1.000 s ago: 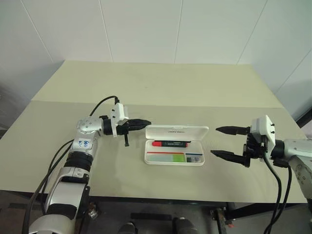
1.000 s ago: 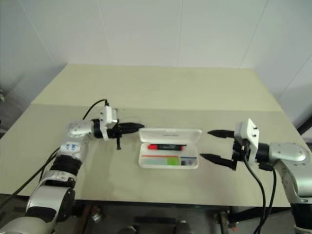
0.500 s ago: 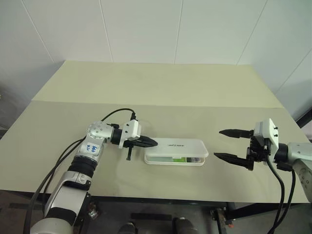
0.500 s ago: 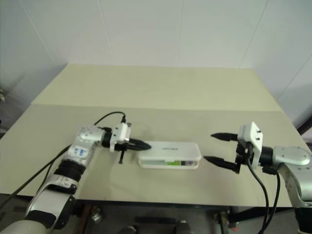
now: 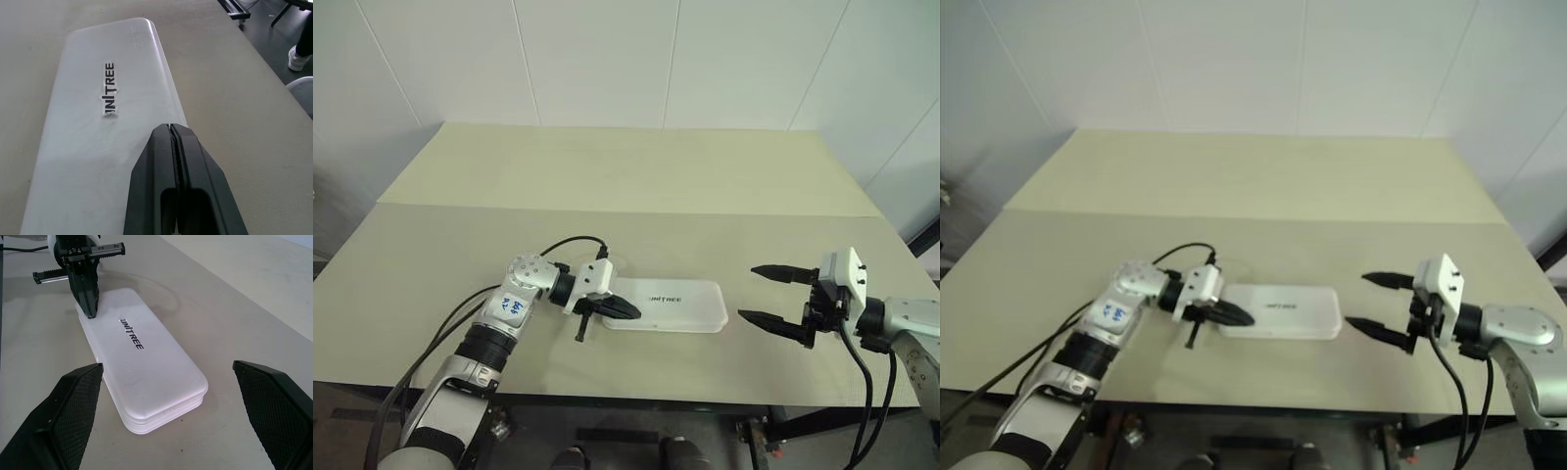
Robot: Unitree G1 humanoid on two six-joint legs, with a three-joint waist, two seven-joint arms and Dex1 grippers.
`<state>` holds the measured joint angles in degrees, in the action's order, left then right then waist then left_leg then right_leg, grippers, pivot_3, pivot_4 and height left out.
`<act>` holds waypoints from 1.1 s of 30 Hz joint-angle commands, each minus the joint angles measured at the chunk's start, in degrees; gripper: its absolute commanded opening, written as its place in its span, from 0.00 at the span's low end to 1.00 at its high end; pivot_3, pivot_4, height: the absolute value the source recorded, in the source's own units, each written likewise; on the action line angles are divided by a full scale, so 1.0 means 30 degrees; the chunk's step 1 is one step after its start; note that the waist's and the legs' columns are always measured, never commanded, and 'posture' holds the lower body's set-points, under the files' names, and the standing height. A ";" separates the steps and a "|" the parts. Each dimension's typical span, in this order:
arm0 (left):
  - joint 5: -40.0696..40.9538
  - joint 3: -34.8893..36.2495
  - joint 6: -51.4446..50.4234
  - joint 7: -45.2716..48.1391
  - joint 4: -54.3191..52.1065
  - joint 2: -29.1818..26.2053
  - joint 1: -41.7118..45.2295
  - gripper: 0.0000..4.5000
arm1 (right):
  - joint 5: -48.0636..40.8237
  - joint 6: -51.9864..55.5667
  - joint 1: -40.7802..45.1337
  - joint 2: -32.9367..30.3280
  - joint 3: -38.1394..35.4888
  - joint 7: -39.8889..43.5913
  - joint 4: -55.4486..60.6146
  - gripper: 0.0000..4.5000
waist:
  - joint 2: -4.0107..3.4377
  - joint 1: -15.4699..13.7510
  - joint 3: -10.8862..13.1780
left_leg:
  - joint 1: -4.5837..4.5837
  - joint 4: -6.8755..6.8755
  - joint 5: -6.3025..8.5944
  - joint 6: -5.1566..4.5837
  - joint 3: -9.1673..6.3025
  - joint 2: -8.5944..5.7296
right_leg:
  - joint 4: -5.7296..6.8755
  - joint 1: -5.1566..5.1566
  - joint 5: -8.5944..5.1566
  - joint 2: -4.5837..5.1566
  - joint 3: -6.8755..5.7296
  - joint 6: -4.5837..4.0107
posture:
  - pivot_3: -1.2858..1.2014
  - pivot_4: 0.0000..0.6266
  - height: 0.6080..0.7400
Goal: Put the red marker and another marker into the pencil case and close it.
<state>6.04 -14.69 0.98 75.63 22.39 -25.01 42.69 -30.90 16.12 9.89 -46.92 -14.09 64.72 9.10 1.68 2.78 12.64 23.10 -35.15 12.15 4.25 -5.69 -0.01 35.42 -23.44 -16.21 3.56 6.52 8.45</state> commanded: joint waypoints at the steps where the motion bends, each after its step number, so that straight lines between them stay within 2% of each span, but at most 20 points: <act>1: -0.0830 -0.0309 -0.0451 -0.0889 -0.0251 -0.0142 0.0139 0.01 | -0.0235 -0.0355 -0.0116 0.0107 -0.0441 -0.0215 0.0837 1.00 | 0.0000 0.0006 0.0000 | -0.0003 -0.0004 -0.0001 -0.0002 0.0000 0.0000 | 0.0000 0.0002 -0.0035 0.0000 0.0002 -0.0070 | 0.52 0.24 1.00; 20: -0.1394 -0.1389 -0.2901 -0.1334 -0.1183 -0.0764 -0.0470 0.01 | -0.0161 -0.0356 0.0351 0.0568 0.0056 -0.0505 0.0879 1.00 | -0.0001 0.0088 -0.0005 | -0.0019 -0.0003 -0.0013 -0.0015 0.0002 -0.0001 | 0.0001 0.0014 -0.0037 -0.0002 0.0009 -0.0105 | 0.52 0.24 1.00; 28: 0.2630 0.2319 -0.3305 -0.1800 -0.2353 0.0036 -0.0494 0.01 | -0.0048 -0.0357 0.0644 0.0620 0.0293 -0.0318 0.0653 1.00 | 0.0004 0.0082 -0.0003 | -0.0011 -0.0007 -0.0014 -0.0017 0.0001 -0.0001 | 0.0000 0.0014 -0.0036 0.0000 0.0009 -0.0107 | 0.52 0.24 1.00; 30: 0.3241 0.3234 -0.4477 -0.1911 -0.2437 -0.0700 -0.0601 0.01 | 0.0016 -0.0417 0.0902 0.0492 0.0398 -0.0104 0.0361 1.00 | 0.0003 0.0126 -0.0003 | -0.0002 0.0000 -0.0013 -0.0016 -0.0001 0.0002 | 0.0001 0.0000 -0.0025 -0.0002 0.0008 -0.0084 | 0.52 0.24 1.00; 33: 0.3757 0.4587 -0.3315 -0.1979 -0.2045 -0.1425 -0.1020 0.01 | 0.0087 -0.0515 0.1175 0.0267 0.0418 0.0291 -0.0106 1.00 | 0.0002 0.0161 -0.0003 | -0.0012 0.0018 -0.0013 -0.0015 -0.0002 0.0007 | 0.0017 -0.0011 0.0020 -0.0004 0.0004 0.0015 | 0.52 0.24 1.00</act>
<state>14.84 -3.83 -10.38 69.55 16.72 -28.40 40.34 -30.42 15.60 12.72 -44.98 -11.78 64.83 8.67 1.68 3.26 12.63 23.06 -35.09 12.11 4.20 -5.69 0.01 35.48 -23.47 -16.15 3.55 6.53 8.52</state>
